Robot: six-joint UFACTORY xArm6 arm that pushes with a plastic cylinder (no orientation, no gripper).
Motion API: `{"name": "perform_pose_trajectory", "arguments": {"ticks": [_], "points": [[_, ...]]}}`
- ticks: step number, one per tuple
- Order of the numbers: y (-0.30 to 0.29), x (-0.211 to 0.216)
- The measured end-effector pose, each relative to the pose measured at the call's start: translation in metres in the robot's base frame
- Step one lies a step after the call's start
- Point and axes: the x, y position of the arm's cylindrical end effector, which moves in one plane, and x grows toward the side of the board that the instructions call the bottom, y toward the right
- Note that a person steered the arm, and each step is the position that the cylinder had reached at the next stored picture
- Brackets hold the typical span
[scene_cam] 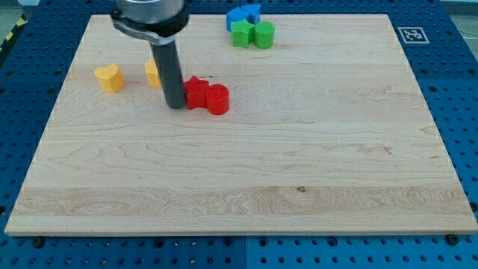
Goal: Push the red blocks to the center of the board
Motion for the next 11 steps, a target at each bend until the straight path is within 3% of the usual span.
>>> {"name": "perform_pose_trajectory", "arguments": {"ticks": [2, 4, 5, 11], "points": [[0.038, 0.041], [-0.045, 0.0], [-0.027, -0.032], [0.115, -0.061]]}}
